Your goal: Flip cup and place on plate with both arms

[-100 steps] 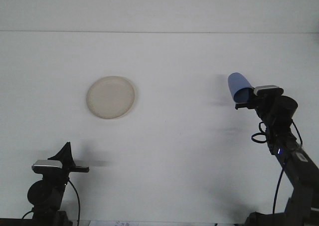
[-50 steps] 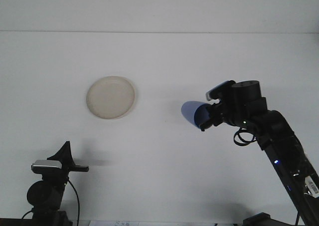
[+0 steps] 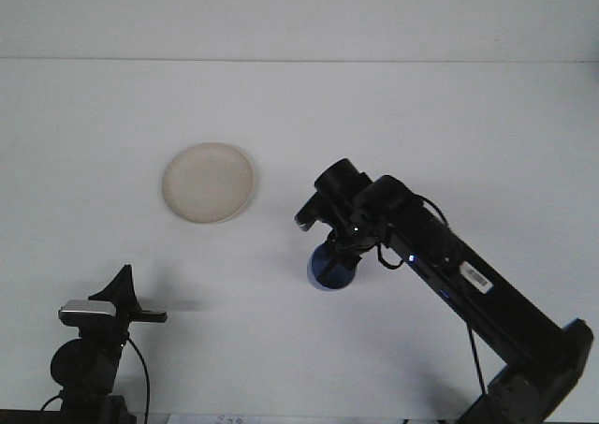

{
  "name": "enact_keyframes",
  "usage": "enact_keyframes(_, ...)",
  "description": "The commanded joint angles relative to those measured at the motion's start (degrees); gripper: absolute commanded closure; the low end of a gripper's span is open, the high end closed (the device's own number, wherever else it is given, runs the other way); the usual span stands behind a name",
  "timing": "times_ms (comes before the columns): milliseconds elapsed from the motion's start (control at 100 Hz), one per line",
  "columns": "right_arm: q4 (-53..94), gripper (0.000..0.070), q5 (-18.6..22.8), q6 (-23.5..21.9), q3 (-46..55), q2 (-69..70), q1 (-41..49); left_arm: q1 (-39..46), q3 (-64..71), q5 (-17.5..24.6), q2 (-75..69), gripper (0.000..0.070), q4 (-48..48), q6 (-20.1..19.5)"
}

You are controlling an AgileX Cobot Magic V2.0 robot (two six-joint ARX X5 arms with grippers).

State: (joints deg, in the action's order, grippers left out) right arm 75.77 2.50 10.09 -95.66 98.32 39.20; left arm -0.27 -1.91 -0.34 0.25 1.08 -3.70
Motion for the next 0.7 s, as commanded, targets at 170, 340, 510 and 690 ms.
enact_keyframes(170, 0.9, 0.07, -0.61, 0.28, -2.32, 6.14, 2.69, -0.07, 1.01, -0.15, -0.07, 0.0685, 0.74, 0.13)
enact_keyframes(340, -0.48, 0.07, -0.33, 0.48, -2.32, 7.56, 2.82, -0.07, 1.01, -0.15, -0.07, 0.0685, 0.74, 0.13)
enact_keyframes(510, -0.85, 0.07, 0.81, 0.74, -2.25, 8.79, 2.32, -0.07, 1.01, -0.15, -0.07, 0.0685, 0.74, 0.13)
enact_keyframes(690, -2.64, 0.0629, 2.23, 0.98, -2.25, 8.79, 2.36, -0.07, 1.01, -0.15, -0.07, 0.0685, 0.77, 0.13)
